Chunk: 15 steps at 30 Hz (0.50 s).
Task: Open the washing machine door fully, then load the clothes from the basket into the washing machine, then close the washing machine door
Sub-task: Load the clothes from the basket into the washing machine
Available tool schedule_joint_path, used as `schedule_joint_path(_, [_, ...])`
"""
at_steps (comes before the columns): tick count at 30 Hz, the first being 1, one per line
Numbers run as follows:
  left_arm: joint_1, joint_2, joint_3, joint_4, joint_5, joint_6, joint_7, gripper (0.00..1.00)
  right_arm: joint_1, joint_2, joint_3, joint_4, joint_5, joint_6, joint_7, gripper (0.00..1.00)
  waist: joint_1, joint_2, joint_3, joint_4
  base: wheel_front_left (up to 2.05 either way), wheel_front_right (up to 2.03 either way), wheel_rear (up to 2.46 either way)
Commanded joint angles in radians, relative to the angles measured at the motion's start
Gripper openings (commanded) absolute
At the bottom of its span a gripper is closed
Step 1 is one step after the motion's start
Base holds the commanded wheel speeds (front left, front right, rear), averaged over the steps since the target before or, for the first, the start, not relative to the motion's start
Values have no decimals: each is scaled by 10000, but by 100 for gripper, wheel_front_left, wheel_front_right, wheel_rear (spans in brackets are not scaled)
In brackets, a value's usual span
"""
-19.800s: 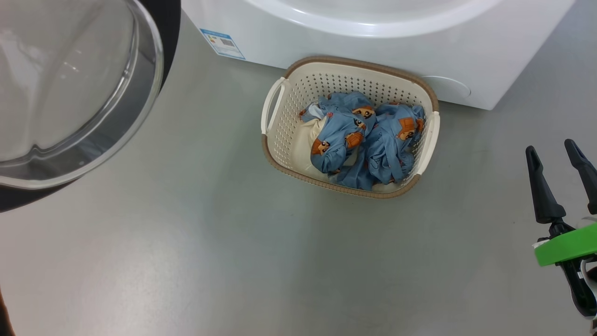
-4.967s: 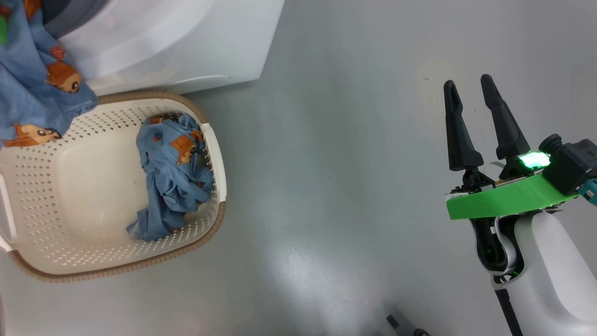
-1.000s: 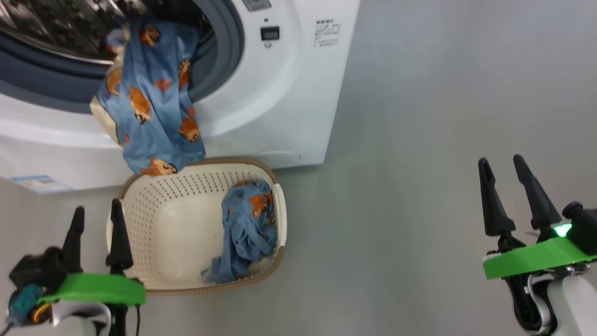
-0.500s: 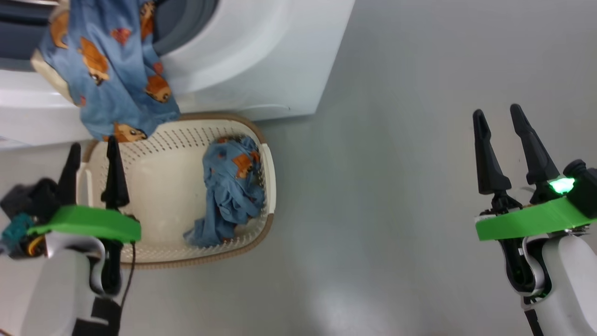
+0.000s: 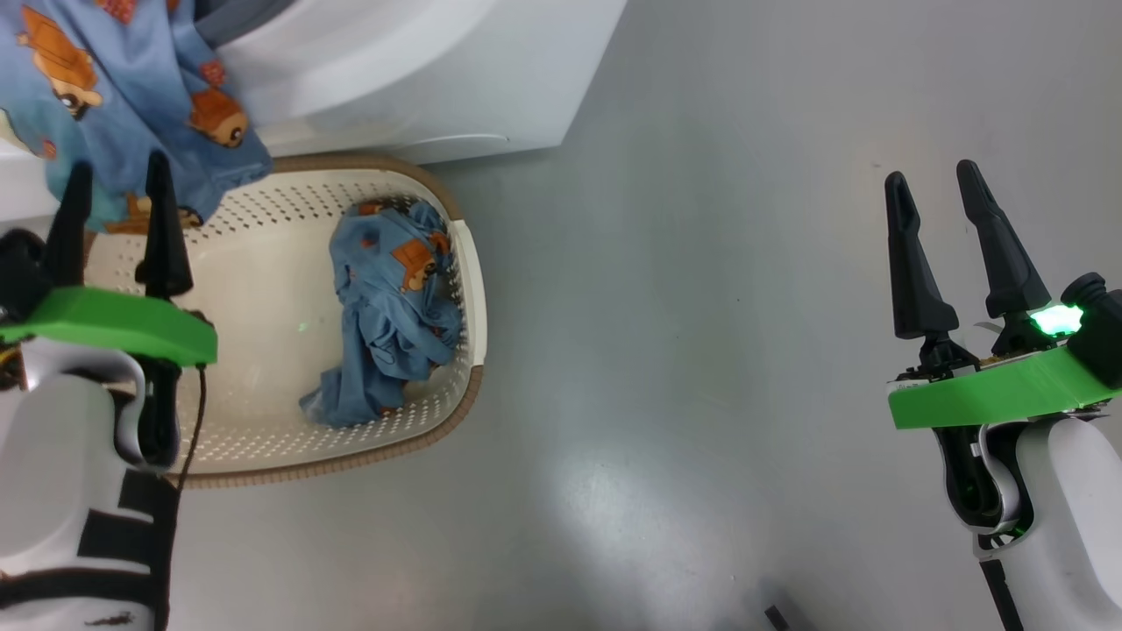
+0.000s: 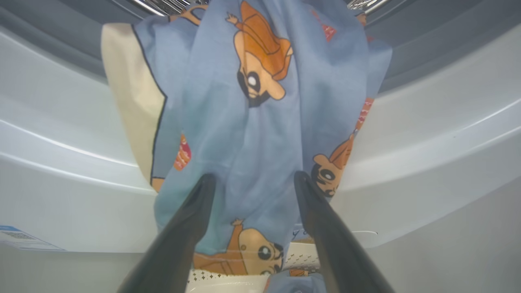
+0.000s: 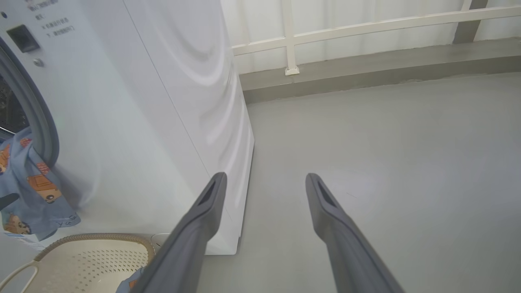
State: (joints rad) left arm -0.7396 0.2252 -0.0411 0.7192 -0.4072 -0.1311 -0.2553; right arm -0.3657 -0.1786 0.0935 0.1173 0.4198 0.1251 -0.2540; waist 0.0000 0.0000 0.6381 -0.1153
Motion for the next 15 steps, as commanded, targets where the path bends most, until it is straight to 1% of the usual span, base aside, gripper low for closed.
schedule_joint_path(1, [-139,468,120,-118,-107,4,-65,100,-11,-15,198,-258,-156,56,-78,100,0,0,131,-90,0,0,0])
schedule_joint_path(15, [-1060,761,-1000,-287,-622,4,-65,100,-192,117,371,-288,-162,56,-78,100,0,0,366,-333,0,0,0])
